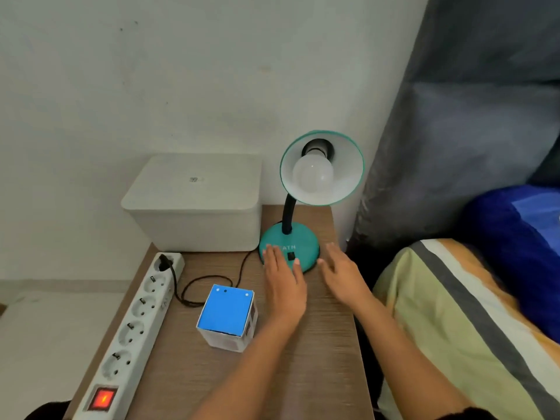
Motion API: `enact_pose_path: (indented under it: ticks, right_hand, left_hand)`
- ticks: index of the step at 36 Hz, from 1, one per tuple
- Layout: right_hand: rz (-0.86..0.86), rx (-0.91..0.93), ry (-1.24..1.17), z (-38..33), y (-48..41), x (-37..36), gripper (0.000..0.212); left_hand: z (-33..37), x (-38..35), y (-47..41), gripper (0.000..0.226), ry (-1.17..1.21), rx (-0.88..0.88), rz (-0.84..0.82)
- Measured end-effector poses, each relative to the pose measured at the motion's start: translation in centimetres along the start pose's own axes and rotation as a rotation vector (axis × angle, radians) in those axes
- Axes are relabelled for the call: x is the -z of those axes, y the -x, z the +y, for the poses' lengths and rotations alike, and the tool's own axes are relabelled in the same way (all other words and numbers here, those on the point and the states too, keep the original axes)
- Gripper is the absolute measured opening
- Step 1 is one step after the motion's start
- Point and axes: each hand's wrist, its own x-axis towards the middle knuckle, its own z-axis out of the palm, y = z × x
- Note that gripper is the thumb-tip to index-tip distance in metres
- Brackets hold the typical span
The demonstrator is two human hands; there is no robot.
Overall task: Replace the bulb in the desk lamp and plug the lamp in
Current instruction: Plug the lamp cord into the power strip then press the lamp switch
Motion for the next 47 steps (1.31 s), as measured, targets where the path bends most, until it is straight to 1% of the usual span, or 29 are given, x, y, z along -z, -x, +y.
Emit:
enact_pose_path:
  ticks: [5,9,13,16,19,23,27,32,34,35,38,40,44,47]
  right_hand:
    - [0.007,-0.012,-0.053,0.2,-3.1,-2.4,0.061]
    - [0.02,-0.042,-0.115,0.3,-4.7,-3.8,0.067]
    - [0.072,-0.028,-0.195,0.2,-5.6,-4.8,0.072]
    - [0.136,-0.021,-0.178,0.6,-5.9,-5.6,0.075]
    - [0.161,-0.027,-0.177,1.0,-6.1,-6.2,0.081]
    - [0.17,0.019,-0.202,1.3,-6.4,-6.2,0.074]
    - [0.169,0.048,-0.271,1.4,-6.2,-6.1,0.054]
    - [0.184,0.083,-0.217,1.7,-6.1,-6.5,0.057]
    - [0.199,0.095,-0.189,1.7,-6.1,-6.5,0.062]
    - [0.208,0.097,-0.184,1.7,-6.1,-6.5,0.062]
    - [0.248,0.118,-0.197,1.5,-6.1,-6.5,0.05]
    - [0.259,0.117,-0.202,1.5,-6.1,-6.5,0.049]
    - [0.246,0.083,-0.227,1.4,-6.4,-6.4,0.056]
    - [0.206,0.026,-0.182,1.3,-6.7,-6.4,0.072]
  left_hand:
    - [-1.9,-1.2,-1.6,0.06,-0.062,0.061,0.087]
    - [-3.1,-1.7,-2.3,0.06,-0.079,0.106,0.1]
    - [-3.5,-2.2,-2.2,0.058,-0.117,0.086,0.105]
    - [-3.6,-2.4,-2.1,0.058,-0.129,0.089,0.126]
    - [-3.8,-2.5,-2.1,0.058,-0.14,0.083,0.138]
    - [-3.8,-2.5,-2.0,0.058,-0.142,0.08,0.141]
    - [-3.8,-2.3,-2.0,0.057,-0.157,0.068,0.148]
    - [-3.7,-2.2,-2.0,0.057,-0.155,0.07,0.138]
    - [-3.7,-2.1,-1.9,0.057,-0.148,0.071,0.132]
    - [-3.7,-2.1,-1.9,0.057,-0.148,0.07,0.134]
    - [-3.7,-2.1,-2.0,0.057,-0.143,0.069,0.144]
    - [-3.6,-2.1,-2.0,0.057,-0.134,0.072,0.145]
    - [-3.7,-2.1,-2.0,0.058,-0.118,0.083,0.134]
    - [-3.8,-2.3,-2.1,0.058,-0.111,0.075,0.156]
